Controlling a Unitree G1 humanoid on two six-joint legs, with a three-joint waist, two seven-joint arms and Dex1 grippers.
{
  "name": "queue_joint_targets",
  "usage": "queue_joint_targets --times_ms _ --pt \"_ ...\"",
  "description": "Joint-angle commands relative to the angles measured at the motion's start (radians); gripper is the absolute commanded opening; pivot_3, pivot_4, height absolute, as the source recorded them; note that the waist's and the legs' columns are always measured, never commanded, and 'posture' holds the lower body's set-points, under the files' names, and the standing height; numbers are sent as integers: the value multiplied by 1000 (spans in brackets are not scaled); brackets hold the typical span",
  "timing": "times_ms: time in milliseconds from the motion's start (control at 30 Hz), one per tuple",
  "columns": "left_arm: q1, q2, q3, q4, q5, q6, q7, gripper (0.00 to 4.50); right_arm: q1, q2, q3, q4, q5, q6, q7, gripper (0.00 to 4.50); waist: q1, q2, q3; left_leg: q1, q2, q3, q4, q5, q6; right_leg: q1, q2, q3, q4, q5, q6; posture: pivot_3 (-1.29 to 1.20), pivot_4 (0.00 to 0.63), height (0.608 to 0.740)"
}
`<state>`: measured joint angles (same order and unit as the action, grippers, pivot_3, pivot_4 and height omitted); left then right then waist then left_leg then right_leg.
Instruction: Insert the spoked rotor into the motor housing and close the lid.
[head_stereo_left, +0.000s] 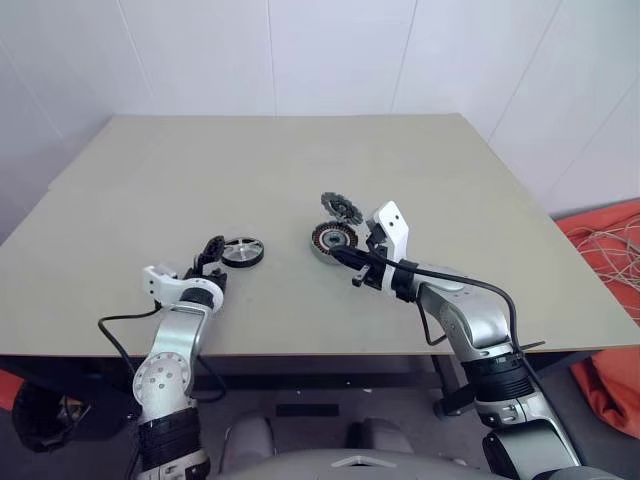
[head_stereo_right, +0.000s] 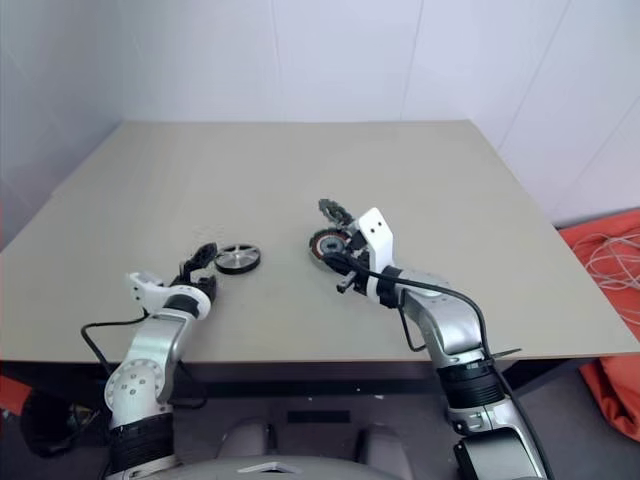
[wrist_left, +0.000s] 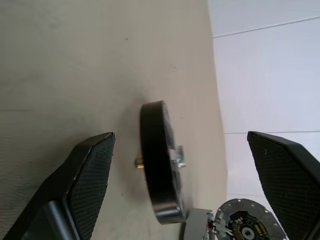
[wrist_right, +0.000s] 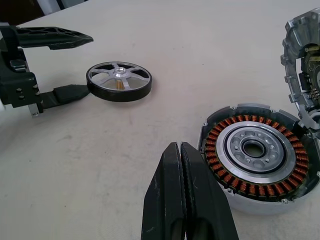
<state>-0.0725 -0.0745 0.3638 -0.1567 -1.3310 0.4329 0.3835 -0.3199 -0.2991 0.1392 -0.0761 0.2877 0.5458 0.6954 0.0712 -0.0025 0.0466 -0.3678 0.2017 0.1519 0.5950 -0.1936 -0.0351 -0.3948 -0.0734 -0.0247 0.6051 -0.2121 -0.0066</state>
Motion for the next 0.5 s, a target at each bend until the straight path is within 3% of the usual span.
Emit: queue_joint_targets --times_ms 33,500 --pt "-33 -2 -1 31 15 6 -4 4500 -20 5 -3 -51 16 -5 -3 18 0 0 0 0 0 0 0 0 0 0 0 0 0 0 0 0 0 740" --pt "-31 26 -34 63 27 157 62 4500 -14 3 -8 -72 20 4 -10 18 9 2 -1 3 -2 -2 0 0 0 5 -2 0 -1 -1 1 0 0 740"
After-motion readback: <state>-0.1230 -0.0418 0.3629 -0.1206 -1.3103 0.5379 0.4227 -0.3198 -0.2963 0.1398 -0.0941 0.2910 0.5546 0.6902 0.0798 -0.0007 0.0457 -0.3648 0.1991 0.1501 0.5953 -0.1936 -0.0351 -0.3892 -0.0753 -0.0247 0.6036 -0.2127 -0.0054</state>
